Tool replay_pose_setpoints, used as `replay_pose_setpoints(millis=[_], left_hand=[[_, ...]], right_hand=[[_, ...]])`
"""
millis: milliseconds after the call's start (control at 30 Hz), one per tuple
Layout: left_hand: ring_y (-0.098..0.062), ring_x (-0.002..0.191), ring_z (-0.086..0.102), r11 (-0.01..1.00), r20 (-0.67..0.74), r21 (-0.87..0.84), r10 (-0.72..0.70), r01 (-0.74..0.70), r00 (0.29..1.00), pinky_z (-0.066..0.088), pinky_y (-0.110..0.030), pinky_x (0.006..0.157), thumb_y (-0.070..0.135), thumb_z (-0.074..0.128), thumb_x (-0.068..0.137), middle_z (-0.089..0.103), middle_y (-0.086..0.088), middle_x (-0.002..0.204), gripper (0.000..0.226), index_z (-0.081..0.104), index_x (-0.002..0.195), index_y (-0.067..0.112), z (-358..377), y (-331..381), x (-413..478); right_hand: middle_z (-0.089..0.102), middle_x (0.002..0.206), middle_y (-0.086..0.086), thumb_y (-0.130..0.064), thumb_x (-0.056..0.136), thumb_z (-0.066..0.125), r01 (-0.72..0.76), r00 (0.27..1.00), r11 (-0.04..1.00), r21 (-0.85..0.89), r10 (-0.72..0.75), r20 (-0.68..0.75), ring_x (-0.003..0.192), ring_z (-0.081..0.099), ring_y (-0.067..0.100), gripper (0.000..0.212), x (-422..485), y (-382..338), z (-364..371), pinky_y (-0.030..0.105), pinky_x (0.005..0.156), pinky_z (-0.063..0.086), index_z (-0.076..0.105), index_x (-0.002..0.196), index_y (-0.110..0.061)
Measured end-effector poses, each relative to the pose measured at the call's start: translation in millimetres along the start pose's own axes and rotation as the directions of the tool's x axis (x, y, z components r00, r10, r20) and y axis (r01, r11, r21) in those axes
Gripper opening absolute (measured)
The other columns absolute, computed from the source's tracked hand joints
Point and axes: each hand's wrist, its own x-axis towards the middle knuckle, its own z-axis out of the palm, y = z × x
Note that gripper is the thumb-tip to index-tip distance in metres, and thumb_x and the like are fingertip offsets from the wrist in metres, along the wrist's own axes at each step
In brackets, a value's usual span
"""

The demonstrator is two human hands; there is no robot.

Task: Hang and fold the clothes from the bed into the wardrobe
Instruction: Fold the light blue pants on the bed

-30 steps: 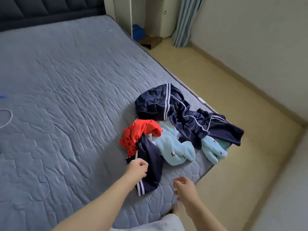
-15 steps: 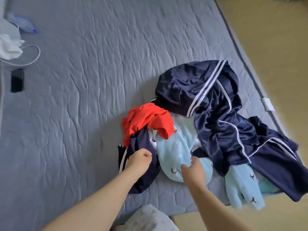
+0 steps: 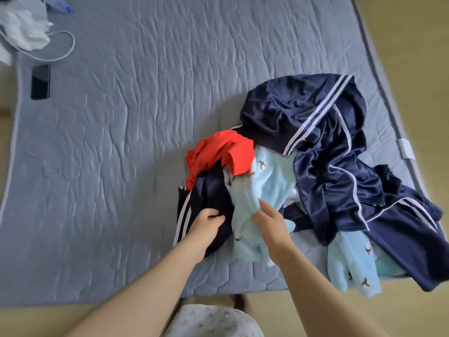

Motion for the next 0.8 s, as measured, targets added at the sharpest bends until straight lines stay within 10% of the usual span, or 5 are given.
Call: replay_pose_setpoints(millis=[100,300,533,667,800], left_hand=[[-0.011,0.103,0.039,0.991,-0.002,-0.128,0.040,-0.040,0.999,0.033,-0.030,0.088,0.032,0.049,0.095,0.041,0.007,0.115,0.040,0.040,0.133,0.025,-1,17,-24],[-0.023,0.075,0.063,0.878,0.378,-0.430,-0.035,0.209,0.925,0.052,-0.033,0.073,0.051,0.057,0.085,0.067,-0.004,0.079,0.040,0.064,0.082,0.012,-17,62,-88],[-0.027,0.070,0.060,0.929,0.310,-0.336,0.261,-0.152,0.914,0.048,-0.033,0.066,-0.008,0.043,0.089,0.064,-0.016,0.081,0.026,0.064,0.097,0.004,-58,92,-160],[-0.024,0.064,0.058,0.846,0.183,-0.375,0.469,-0.379,0.864,0.047,-0.029,0.061,-0.011,0.040,0.082,0.064,-0.013,0.071,0.030,0.065,0.079,0.006,-101,93,-190],[-0.020,0.062,0.058,0.761,0.260,-0.446,0.614,-0.471,0.745,0.047,-0.026,0.057,-0.002,0.045,0.069,0.060,-0.013,0.071,0.019,0.061,0.080,-0.001,-152,86,-217]], right_hand=[[0.062,0.068,-0.005,0.004,0.082,0.040,0.058,0.998,0.983,0.172,-0.051,-0.049,0.062,0.056,0.005,0.039,-46,-21,2,0.011,0.055,0.046,0.070,0.080,-0.022],[0.071,0.072,-0.003,-0.013,0.064,0.053,0.139,0.983,0.964,0.226,-0.161,0.084,0.069,0.065,0.003,0.030,-130,-56,14,0.017,0.060,0.051,0.074,0.085,-0.013],[0.069,0.087,0.009,-0.033,0.055,0.062,0.096,0.991,0.966,0.239,-0.115,0.066,0.081,0.062,0.017,0.041,-172,-100,20,0.026,0.069,0.047,0.072,0.086,-0.008],[0.058,0.115,0.003,-0.037,0.081,0.064,0.112,0.983,0.755,0.646,0.009,-0.181,0.093,0.060,0.019,0.035,-182,-106,30,0.033,0.074,0.049,0.061,0.111,-0.019],[0.050,0.123,0.005,-0.056,0.083,0.057,-0.024,0.998,0.502,0.865,0.064,-0.009,0.116,0.052,0.033,0.057,-180,-112,34,0.050,0.084,0.049,0.048,0.125,-0.019]])
